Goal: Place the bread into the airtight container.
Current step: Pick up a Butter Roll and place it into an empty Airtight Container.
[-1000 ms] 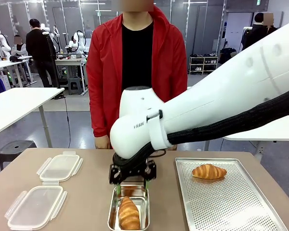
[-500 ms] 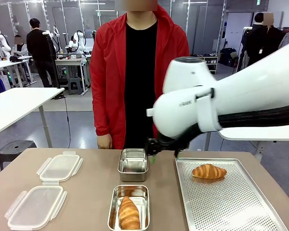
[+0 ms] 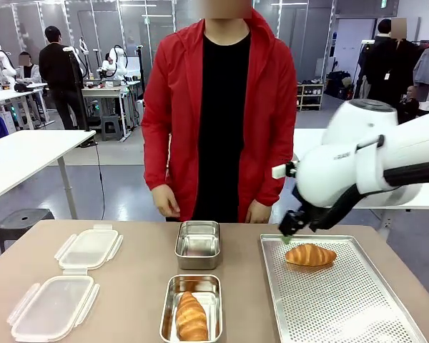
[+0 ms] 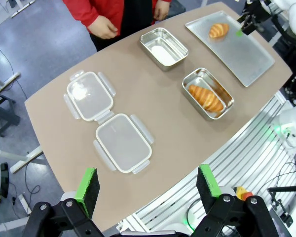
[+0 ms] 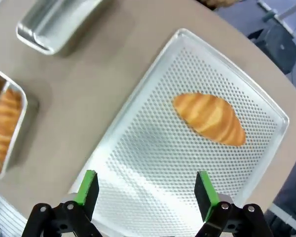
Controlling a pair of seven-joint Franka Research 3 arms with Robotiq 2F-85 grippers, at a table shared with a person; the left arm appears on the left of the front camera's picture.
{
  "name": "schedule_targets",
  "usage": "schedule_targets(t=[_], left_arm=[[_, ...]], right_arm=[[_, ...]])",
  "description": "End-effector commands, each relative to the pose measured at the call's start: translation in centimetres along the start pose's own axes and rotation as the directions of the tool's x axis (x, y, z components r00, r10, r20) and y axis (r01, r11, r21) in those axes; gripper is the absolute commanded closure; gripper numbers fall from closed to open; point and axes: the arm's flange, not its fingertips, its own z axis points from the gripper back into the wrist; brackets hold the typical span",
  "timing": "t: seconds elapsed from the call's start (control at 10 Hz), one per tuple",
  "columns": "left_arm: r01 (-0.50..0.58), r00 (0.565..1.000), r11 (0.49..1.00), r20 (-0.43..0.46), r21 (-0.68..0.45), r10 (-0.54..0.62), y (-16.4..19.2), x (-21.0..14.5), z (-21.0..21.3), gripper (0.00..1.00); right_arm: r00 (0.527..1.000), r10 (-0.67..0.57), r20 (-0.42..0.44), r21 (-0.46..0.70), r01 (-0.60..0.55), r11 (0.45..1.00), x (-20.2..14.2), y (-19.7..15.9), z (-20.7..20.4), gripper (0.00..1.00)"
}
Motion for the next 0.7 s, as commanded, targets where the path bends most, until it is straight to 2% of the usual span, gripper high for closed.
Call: schedule_targets(t=[0.0, 0.1, 0.3, 0.6], left_arm=[[0.011, 1.000, 1.000, 0.005, -0.012, -0.011, -0.09, 0.30, 0.10, 0.00], [0.011, 1.000, 1.000, 0.005, -0.012, -0.011, -0.09, 0.30, 0.10, 0.00], [0.011, 1.000, 1.000, 0.005, -0.012, -0.011, -0.09, 0.30, 0.10, 0.00], [0.011, 1.000, 1.000, 0.005, -0.012, -0.011, -0.09, 0.30, 0.10, 0.00]], right_arm=[[0.992, 0.125, -0.033, 0.048, -0.123, 0.991, -1.33, -2.79, 0.69, 0.03], [0.990, 0.133, -0.058, 0.025, -0.131, 0.991, -1.59, -3.21, 0.34, 0.03], [0.995, 0.094, -0.037, 0.027, -0.093, 0.995, -1.56, -3.20, 0.08, 0.03], [0.993, 0.110, -0.049, 0.032, -0.109, 0.994, -1.75, -3.32, -0.03, 0.02]])
